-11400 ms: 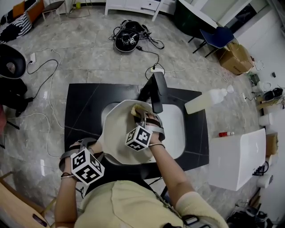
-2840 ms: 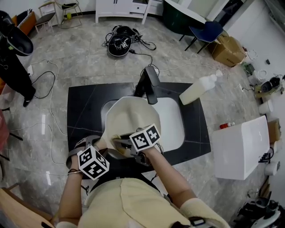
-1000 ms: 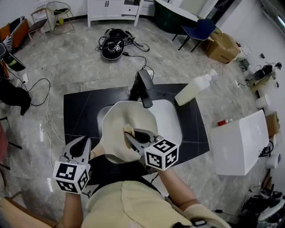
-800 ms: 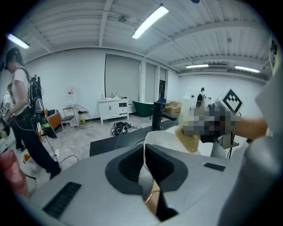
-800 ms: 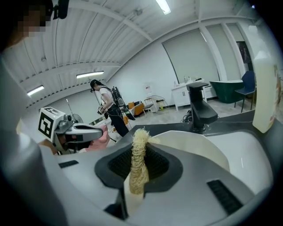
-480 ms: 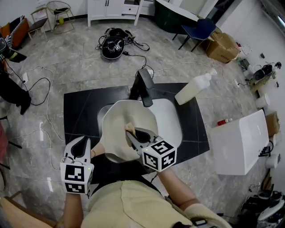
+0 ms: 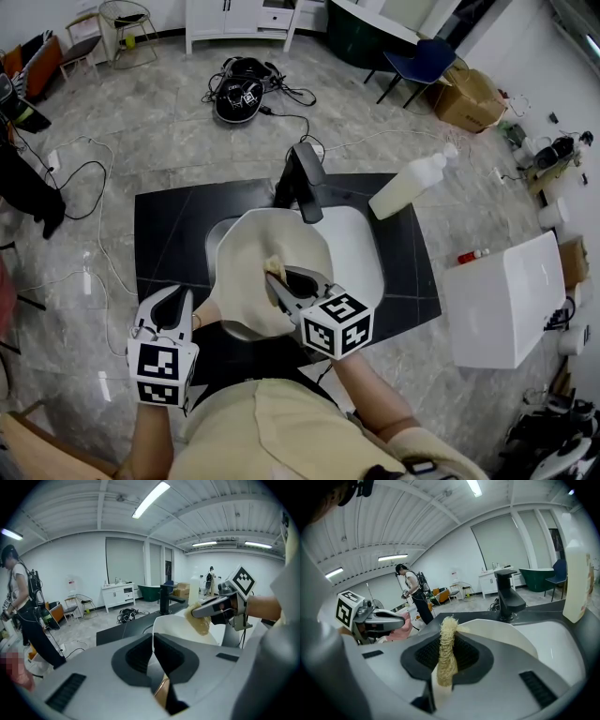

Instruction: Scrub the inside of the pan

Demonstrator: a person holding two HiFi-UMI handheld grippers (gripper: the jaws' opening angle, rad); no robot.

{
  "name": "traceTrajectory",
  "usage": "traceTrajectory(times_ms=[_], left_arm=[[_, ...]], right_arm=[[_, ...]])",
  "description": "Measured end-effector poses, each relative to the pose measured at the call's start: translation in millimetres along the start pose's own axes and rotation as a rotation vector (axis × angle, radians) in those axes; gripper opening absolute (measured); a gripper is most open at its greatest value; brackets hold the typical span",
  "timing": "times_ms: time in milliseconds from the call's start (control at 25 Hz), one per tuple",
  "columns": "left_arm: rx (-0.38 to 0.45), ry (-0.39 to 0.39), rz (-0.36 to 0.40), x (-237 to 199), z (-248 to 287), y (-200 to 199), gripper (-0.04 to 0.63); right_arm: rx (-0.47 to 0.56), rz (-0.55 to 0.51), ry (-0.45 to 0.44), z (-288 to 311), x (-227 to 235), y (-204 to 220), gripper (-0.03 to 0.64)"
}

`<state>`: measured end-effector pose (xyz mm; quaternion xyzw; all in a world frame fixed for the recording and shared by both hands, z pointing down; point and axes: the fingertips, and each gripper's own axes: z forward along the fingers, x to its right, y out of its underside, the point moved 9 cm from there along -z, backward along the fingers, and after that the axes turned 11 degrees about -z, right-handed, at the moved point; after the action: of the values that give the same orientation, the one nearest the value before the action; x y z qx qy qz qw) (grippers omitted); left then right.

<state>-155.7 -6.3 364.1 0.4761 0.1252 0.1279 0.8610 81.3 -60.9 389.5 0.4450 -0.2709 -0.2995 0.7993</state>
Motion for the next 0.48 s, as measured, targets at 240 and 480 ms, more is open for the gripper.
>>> traceTrajectory(times_ms=[240, 480], left_arm=[[-0.002, 0.029, 0.000, 0.2, -0.1, -0.2, 0.023], [-0.004, 0.054, 0.007, 2.9, 3.0, -0.4, 0.023]], right_arm=[[-0.011, -0.002, -0.007, 3.2, -0.4, 0.2, 0.064], [-0.008, -0.018, -0.010, 6.9, -1.7, 0.1, 0.064]])
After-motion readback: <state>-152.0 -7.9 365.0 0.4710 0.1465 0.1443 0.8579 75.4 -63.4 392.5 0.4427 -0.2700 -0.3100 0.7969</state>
